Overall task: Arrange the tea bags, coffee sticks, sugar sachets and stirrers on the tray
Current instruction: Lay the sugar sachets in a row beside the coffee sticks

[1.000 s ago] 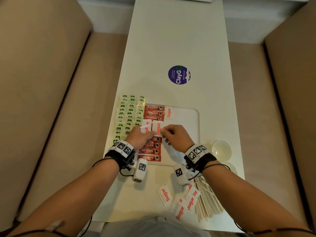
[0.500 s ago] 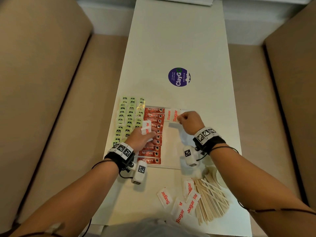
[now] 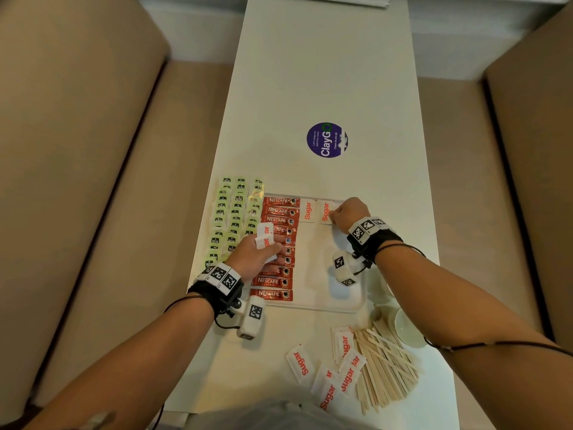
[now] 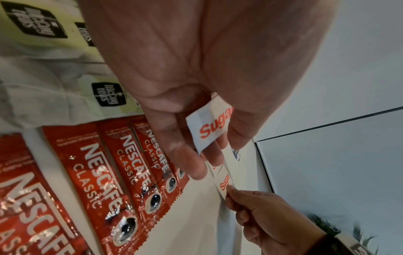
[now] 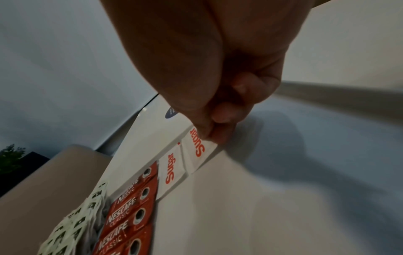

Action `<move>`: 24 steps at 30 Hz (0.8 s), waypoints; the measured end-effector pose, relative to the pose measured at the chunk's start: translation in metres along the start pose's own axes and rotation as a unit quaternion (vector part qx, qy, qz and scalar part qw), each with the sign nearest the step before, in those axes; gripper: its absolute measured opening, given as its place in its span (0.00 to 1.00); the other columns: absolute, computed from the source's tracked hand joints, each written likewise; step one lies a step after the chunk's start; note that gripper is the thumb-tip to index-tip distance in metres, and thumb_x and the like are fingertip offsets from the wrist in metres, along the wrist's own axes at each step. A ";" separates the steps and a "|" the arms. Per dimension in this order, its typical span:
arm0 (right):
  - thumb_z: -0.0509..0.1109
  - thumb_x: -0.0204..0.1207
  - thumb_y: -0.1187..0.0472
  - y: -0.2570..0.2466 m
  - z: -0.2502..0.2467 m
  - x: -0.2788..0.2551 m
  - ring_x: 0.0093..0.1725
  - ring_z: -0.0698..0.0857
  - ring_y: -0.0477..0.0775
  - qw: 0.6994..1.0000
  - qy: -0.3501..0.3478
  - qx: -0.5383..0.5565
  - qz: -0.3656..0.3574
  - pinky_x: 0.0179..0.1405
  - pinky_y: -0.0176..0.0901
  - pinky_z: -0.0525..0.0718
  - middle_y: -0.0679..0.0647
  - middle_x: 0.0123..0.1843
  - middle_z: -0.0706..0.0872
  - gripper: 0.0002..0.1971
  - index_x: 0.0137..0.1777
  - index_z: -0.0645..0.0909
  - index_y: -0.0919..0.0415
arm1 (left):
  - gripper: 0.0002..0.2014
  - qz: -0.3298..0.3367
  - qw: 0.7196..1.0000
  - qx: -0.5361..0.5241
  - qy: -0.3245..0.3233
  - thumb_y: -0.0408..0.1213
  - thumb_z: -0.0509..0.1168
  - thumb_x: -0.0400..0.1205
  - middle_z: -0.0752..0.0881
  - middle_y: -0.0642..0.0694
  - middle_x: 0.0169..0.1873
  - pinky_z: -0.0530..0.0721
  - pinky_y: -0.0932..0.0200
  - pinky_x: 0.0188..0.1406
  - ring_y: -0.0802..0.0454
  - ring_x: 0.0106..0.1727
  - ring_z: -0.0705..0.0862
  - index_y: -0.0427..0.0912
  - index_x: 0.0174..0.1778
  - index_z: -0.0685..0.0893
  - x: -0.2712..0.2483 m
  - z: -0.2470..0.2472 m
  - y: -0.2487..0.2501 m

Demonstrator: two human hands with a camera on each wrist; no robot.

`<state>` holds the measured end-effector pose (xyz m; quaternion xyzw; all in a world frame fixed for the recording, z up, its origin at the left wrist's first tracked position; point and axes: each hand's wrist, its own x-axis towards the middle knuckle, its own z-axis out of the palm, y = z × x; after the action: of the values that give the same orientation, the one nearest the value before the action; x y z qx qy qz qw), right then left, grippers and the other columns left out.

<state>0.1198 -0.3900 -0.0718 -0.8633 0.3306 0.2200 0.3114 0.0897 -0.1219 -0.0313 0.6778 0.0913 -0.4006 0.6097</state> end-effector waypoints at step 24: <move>0.76 0.79 0.54 -0.006 -0.001 -0.004 0.33 0.83 0.49 1.000 0.018 -0.005 -0.005 0.25 0.38 0.75 0.53 0.40 0.87 0.11 0.40 0.81 0.59 | 0.09 -0.008 1.000 0.003 -0.003 0.33 0.68 0.85 0.93 0.42 0.52 0.91 0.47 0.54 0.42 0.53 0.92 0.46 0.60 0.85 0.001 -0.006 0.000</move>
<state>0.1219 -0.3859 -0.0663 -0.8703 0.3307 0.2050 0.3019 0.0927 -0.1167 -0.0322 0.6776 0.0937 -0.4075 0.6050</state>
